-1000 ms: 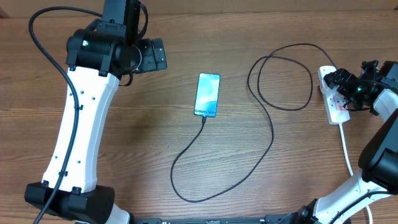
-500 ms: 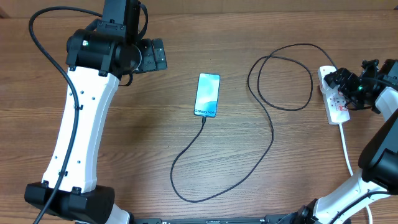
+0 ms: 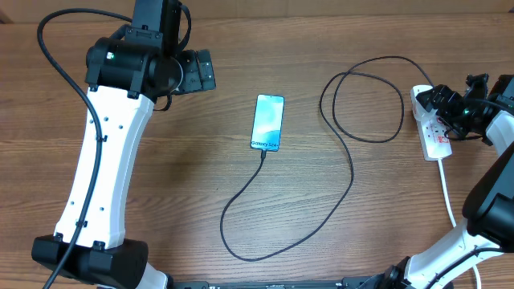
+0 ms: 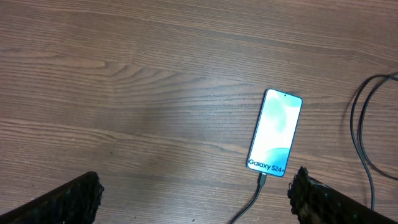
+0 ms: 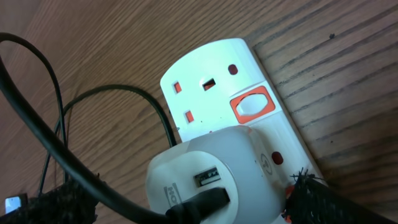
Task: Plug charger to phone and switch on socket
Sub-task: 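Position the right gripper over the power strip's orange switch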
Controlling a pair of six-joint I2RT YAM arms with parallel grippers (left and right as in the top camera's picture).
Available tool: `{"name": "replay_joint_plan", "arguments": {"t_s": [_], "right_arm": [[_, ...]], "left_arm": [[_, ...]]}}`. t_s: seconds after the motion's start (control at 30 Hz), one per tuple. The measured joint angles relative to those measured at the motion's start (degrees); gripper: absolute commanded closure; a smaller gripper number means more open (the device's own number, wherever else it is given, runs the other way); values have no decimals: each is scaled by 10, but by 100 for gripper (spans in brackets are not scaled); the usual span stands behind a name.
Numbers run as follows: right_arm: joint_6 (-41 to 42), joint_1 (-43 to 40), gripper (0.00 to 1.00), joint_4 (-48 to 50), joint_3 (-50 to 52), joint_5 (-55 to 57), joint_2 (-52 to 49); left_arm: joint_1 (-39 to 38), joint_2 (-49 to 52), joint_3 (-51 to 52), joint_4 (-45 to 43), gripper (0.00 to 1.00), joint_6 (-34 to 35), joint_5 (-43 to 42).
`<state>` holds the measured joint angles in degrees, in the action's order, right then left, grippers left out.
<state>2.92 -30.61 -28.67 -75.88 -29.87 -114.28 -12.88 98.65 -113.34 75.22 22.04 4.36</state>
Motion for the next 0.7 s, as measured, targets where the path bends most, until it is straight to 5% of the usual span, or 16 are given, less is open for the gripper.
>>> {"name": "replay_joint_plan", "arguments": {"t_s": [0.7], "right_arm": [[-8, 20, 3, -22, -10, 26, 0]], "left_arm": [[0, 0, 0, 0, 0, 0, 0]]}}
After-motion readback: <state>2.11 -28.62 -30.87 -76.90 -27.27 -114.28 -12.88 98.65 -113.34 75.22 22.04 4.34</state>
